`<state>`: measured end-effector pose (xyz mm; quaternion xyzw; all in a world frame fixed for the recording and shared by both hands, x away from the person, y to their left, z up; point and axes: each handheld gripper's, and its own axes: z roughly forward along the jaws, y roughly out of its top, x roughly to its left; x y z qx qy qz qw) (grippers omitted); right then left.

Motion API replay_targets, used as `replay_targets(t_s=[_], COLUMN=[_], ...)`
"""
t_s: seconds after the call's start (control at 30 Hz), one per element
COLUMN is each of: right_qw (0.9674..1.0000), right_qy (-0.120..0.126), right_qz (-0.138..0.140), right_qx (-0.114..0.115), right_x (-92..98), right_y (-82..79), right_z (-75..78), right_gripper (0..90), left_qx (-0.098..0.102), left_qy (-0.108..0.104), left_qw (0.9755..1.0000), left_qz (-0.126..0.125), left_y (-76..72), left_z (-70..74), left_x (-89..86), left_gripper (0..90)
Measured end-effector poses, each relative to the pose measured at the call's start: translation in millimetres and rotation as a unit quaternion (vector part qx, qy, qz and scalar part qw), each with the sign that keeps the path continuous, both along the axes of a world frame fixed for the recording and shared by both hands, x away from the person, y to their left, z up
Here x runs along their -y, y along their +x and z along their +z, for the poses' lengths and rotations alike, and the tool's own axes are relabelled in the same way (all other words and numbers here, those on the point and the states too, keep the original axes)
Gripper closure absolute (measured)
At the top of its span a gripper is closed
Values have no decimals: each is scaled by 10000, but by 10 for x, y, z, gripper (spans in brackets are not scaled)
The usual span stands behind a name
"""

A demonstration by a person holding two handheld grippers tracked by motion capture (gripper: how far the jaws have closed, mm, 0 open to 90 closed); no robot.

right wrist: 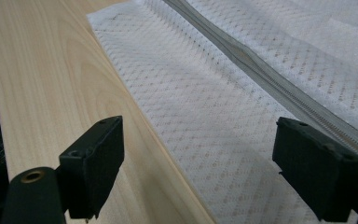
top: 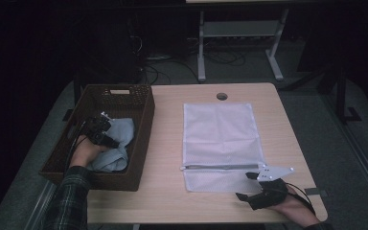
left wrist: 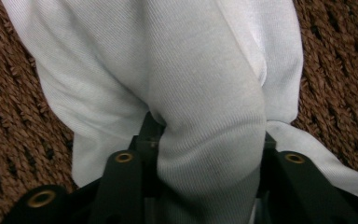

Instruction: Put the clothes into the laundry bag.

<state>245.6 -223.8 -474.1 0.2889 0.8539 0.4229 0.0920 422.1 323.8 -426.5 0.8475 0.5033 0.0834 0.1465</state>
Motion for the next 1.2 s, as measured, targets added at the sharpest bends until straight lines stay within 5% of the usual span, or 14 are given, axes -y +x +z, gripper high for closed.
replay_targets(t_s=[0.3,0.47,1.2], right_qw=[10000,10000,9999], right_qy=[1,27,59], right_qz=[7,-15,-42], right_qx=[-1,0,97], right_x=[0,7,11], right_y=[0,2,-1], right_z=[-1,4,15], right_gripper=[161,161,160], left_qx=[-82,53,286], left_qy=[-190,-452,-925], left_qw=[9996,9984,9953], left_qz=[179,328,37], left_y=[0,-32,-207], left_z=[84,187,596], left_x=[-62,-122,-148], left_gripper=[689,691,689])
